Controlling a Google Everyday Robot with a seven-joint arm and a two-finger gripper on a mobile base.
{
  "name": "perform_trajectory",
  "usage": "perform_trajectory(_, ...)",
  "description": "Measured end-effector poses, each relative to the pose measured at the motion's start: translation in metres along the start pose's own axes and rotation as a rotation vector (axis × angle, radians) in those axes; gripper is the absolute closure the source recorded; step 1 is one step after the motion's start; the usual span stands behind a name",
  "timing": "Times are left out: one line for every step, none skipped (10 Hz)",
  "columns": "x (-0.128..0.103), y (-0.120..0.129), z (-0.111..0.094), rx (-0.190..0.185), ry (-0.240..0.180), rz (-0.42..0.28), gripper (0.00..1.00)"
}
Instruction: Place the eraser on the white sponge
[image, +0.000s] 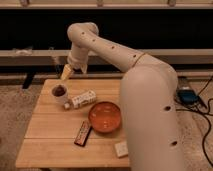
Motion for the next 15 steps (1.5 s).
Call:
perform_trajectory(0.004, 0.011, 0.000, 0.041, 0.011, -0.001, 0.20)
perform_trajectory(0.021, 0.014, -0.004, 0.092, 0.021, 0.019, 0.20)
perform_trajectory(0.031, 0.025, -0.005, 0.106, 0.026, 0.024, 0.20)
perform_trajectory(0.041, 0.037, -0.003, 0.116, 0.033, 0.028, 0.20)
perform_trajectory(0.055, 0.045, -0.001, 0.119, 0.045, 0.043, 0.20)
perform_trajectory(0.074, 0.048, 0.000, 0.133, 0.056, 0.068, 0.20)
perform_trajectory(0.087, 0.055, 0.002, 0.134, 0.067, 0.084, 0.20)
perform_trajectory(0.107, 0.067, 0.009, 0.136, 0.093, 0.108, 0.20)
perform_trajectory(0.116, 0.075, 0.013, 0.137, 0.108, 0.116, 0.20)
perform_trajectory(0.123, 0.085, 0.019, 0.140, 0.124, 0.122, 0.20)
perform_trajectory(0.132, 0.096, 0.026, 0.146, 0.145, 0.132, 0.20)
perform_trajectory(0.148, 0.103, 0.033, 0.151, 0.174, 0.160, 0.20)
perform_trajectory(0.164, 0.107, 0.038, 0.148, 0.203, 0.187, 0.20)
perform_trajectory(0.181, 0.114, 0.045, 0.143, 0.234, 0.210, 0.20)
perform_trajectory(0.194, 0.127, 0.055, 0.131, 0.253, 0.224, 0.20)
